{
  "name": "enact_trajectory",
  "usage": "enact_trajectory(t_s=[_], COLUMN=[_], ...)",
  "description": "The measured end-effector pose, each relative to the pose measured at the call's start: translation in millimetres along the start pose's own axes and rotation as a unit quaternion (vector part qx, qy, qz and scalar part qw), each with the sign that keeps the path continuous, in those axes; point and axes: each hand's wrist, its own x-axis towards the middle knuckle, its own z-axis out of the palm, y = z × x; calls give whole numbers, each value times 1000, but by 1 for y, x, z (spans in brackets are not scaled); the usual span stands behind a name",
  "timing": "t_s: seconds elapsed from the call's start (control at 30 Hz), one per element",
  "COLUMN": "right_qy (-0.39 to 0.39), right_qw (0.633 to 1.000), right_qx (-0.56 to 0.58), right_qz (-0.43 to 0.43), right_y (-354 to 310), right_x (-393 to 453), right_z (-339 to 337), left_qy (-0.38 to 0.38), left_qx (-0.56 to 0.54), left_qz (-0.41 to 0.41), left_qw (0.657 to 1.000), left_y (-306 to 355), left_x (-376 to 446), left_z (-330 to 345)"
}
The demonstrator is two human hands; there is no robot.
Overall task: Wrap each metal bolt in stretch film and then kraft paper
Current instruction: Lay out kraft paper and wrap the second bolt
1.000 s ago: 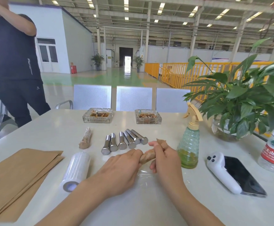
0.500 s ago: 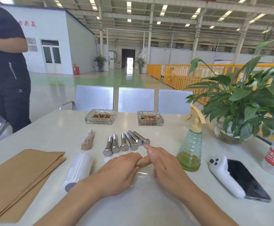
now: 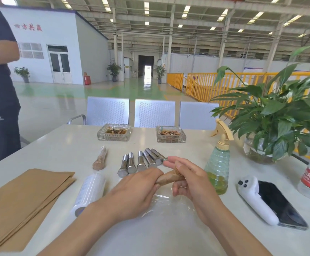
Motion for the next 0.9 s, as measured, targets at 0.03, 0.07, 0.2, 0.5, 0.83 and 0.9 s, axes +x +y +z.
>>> enact_trajectory(t_s=[0.03,0.07,0.2,0.5,0.83,0.9], right_qy=[3,6,13,80,184,194], right_qw=[1000,1000,983,952,969,957], right_qx=[-10,-30,-182,-282,110,167], right_qz=[-1,-4,-22,-90,120,135], right_y=[1,3,11,29,26,17], right_x=[-1,-1,-2,4,-3,-1], right_z=[2,4,1,-1,5,5], left_qy=[-1,-2,-23,-51,227,235], left_qx=[-7,-15,-25,-46,-306,-449], left_qz=[1,1,0,-27,-271,-312], left_qw=[1000,1000,999,997,884,803], left_y=[0,-1,-4,2,-12,-3], left_x=[0,0,-3,-2,-13,-15], left_z=[0,-1,-2,-1,-16,-12])
